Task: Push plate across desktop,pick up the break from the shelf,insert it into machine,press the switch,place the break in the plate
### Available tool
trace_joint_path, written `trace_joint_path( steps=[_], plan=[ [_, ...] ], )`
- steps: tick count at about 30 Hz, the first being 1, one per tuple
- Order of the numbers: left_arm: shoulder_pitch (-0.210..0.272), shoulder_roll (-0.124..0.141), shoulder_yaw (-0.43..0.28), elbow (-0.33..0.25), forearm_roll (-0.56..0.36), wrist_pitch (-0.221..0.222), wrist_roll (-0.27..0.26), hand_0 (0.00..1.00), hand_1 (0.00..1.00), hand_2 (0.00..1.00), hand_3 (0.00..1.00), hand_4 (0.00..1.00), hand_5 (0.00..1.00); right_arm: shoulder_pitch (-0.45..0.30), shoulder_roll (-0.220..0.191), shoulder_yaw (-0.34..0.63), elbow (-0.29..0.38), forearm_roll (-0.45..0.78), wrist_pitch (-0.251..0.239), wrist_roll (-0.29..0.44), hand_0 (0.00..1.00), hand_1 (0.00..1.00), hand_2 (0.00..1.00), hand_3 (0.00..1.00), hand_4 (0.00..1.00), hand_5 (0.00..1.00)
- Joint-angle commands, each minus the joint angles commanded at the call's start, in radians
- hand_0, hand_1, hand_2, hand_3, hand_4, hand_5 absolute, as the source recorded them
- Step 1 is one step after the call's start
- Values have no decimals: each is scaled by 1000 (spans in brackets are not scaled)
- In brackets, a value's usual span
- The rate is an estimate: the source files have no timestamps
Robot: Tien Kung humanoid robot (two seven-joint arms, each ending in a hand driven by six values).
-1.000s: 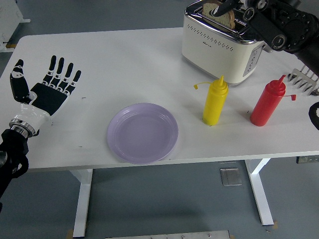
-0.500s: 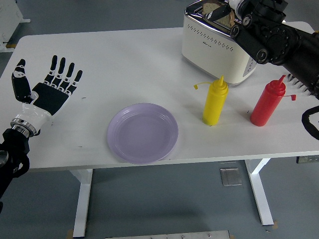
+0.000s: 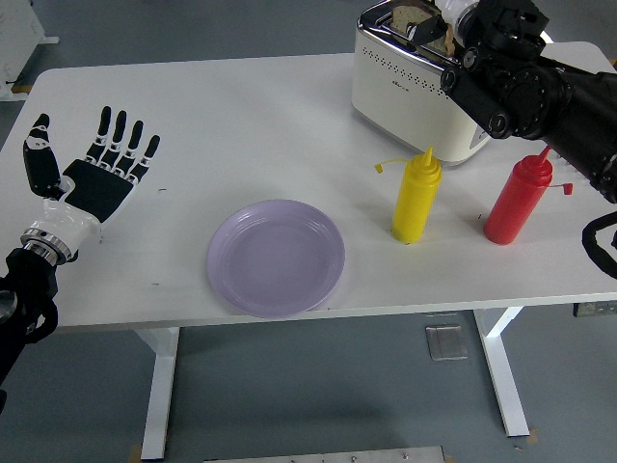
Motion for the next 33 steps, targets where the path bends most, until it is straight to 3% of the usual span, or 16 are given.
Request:
trace_joint_path(
  steps=[1,12,13,18,19,33],
  plan=[
    [0,0,0,0,0,0,0,775,676,630,660,796,998,-2,1,-3,0,-2,-1,0,434,607,619,683,426,93],
    [1,-1,-2,-2,0,2,-2,778,685,640,657,796,998,-6,-5,-22,19,2,-16,-6,413,588,566,644,385,43],
    [2,-1,-3,-2,0,2,-2,784,700,657,663,798,998,-6,-6,-24,23,5,-17,-8,394,567,507,537,333,4],
    [5,-2,-6,-2,0,3,-1,784,700,657,663,798,998,-8,-8,-26,34,6,-31,-16,394,567,507,537,333,4],
    [5,-2,-7,-2,0,3,-1,794,728,686,676,801,998,-8,-8,-26,35,5,-33,-17,366,535,487,475,282,2],
    [12,-6,-13,-3,0,2,0,816,774,738,725,802,998,-10,-47,102,82,-78,-82,-35,335,502,472,451,332,2]
  ],
)
